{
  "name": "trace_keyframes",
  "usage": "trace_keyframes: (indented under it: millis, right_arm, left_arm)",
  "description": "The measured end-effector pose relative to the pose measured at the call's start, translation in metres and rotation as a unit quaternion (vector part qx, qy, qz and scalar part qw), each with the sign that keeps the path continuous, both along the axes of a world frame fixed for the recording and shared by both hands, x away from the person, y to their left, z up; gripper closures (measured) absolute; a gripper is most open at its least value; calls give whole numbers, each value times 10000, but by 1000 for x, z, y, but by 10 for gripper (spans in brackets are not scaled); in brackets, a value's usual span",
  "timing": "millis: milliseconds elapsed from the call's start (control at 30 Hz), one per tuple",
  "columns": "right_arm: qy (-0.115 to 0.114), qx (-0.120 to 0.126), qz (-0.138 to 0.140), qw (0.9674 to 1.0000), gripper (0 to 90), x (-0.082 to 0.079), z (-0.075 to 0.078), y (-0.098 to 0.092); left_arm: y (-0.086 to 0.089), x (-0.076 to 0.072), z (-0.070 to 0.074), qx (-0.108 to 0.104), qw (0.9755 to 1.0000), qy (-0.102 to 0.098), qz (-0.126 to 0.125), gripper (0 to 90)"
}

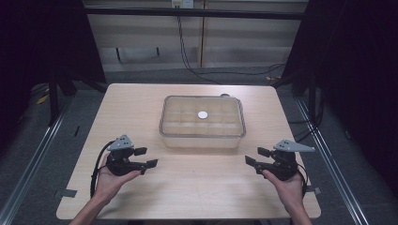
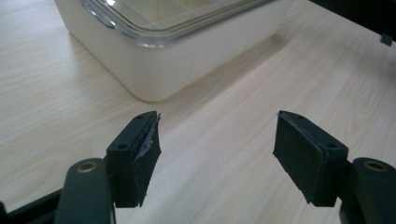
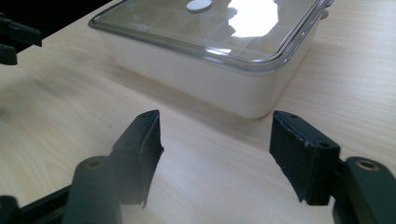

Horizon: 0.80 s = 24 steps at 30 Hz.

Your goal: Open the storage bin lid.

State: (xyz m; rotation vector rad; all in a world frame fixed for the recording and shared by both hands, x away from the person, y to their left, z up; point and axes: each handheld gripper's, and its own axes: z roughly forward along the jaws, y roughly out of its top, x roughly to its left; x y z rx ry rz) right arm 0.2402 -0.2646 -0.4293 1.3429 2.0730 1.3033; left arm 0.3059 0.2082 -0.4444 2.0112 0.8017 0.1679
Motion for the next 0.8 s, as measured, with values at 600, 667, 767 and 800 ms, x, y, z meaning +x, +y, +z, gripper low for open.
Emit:
trace_keyframes:
  millis: [600, 667, 767, 800]
  right_arm:
    - [101, -143, 159, 9997, 265, 46, 14, 12]
    - [103, -180, 192, 9996, 266, 52, 16, 12]
    - [138, -185, 142, 9996, 271, 64, 20, 10]
    - [162, -209, 153, 9995, 269, 66, 21, 10]
  left_arm:
    - [-13, 28, 19, 82, 9995, -228, 182, 309]
    - [-13, 31, 20, 124, 9995, -239, 183, 318]
    - [-16, 37, 24, 64, 9994, -258, 229, 348]
    - [-18, 40, 26, 88, 9994, -278, 202, 348]
